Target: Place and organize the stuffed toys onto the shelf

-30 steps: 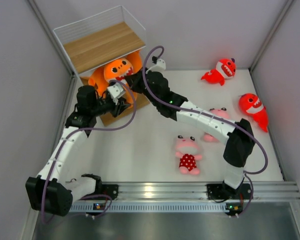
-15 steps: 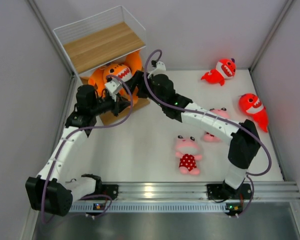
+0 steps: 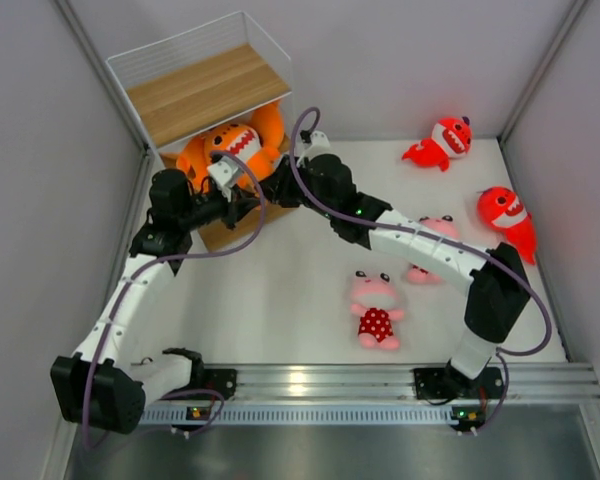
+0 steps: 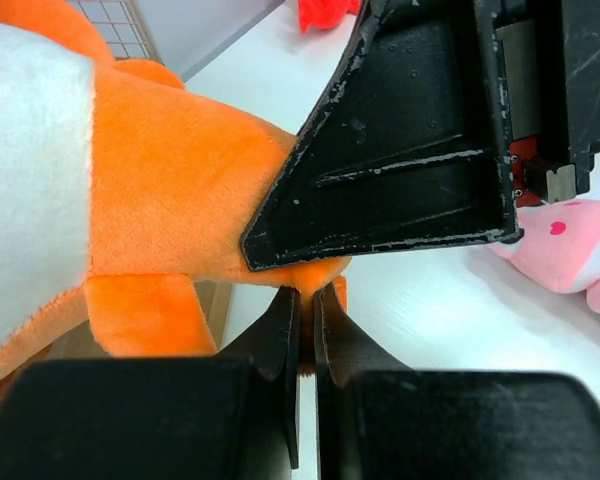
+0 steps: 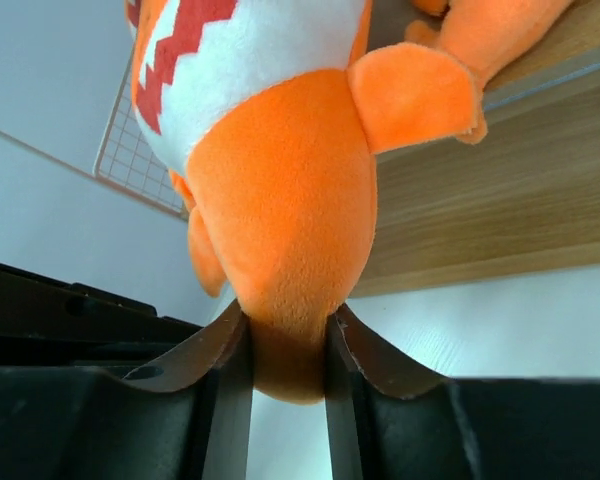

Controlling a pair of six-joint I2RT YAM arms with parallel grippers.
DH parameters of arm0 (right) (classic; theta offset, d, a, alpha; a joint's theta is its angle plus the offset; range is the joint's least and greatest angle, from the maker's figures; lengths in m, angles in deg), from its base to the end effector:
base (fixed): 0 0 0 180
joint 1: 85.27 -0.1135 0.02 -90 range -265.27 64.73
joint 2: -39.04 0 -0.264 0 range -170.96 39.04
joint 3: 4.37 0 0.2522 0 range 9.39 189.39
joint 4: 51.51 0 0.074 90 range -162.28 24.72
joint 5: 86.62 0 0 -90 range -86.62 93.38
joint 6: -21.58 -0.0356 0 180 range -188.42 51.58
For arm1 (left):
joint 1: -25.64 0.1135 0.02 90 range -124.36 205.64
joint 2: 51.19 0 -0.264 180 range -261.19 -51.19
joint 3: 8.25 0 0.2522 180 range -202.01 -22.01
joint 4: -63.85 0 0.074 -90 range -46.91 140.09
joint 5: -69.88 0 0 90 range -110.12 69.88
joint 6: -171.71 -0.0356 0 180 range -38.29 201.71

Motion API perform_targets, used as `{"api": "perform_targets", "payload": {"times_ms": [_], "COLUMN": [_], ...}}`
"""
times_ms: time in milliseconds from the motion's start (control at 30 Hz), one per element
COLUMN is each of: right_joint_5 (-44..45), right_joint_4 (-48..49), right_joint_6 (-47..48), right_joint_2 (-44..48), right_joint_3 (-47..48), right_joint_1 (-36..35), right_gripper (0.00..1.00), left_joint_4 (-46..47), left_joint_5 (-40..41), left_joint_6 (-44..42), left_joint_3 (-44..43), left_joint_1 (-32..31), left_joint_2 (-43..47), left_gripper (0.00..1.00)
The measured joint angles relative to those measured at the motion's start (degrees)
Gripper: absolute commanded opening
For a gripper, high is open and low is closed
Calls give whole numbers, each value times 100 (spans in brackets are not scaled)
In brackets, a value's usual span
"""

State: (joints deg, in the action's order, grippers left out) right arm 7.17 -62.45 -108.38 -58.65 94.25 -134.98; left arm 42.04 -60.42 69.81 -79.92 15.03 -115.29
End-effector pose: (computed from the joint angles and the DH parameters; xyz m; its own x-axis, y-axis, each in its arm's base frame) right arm 0.2704 0.3153 0.3602 -0.5479 0.3447 -0.7622 -0.4789 0.6178 0.6237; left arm 0.2442 -0.0692 0.3593 -0.0806 0.1751 -0.9813 0.7902 0.6112 0.0442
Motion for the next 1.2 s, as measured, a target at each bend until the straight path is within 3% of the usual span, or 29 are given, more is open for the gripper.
{"api": "perform_targets", "payload": {"times_ms": [67,100,133,167,333,533,733,967,1200], "right_joint_5": [-63,-76,-74,-33,284,522,531,704,1228], "right_joint_4": [37,50,50,55,186,181,-258,-721,-1169], "right_joint_6": [61,116,186,251,697,1283,2159,2715,2977], "right_joint_2": [-9,-31,-61,-103,-398,-1117,-1937,-2046,-2144], "right_joint_3": [37,96,166,245,745,1650,2804,3211,3921], "right_joint_1": [-4,-7,-7,-4,9,0,-17,-61,-459], "right_gripper": [15,1,0,0,0,0,0,0,0], "left_joint_4": [-13,-17,-46,-83,-503,-1252,-1781,-1873,-1917], "left_joint_5": [-46,-63,-79,-66,251,905,2052,3108,3580], "left_joint_6": [-144,-210,-284,-363,-774,-1502,-2022,-2061,-1764], "left_joint_3": [20,31,39,39,166,1082,1888,2028,2197], "left_joint_1": [0,2,2,7,22,24,28,33,33], "left_joint_2": [37,72,120,203,822,1950,3040,3598,3895], "left_gripper": [32,46,69,75,78,82,83,83,83]}}
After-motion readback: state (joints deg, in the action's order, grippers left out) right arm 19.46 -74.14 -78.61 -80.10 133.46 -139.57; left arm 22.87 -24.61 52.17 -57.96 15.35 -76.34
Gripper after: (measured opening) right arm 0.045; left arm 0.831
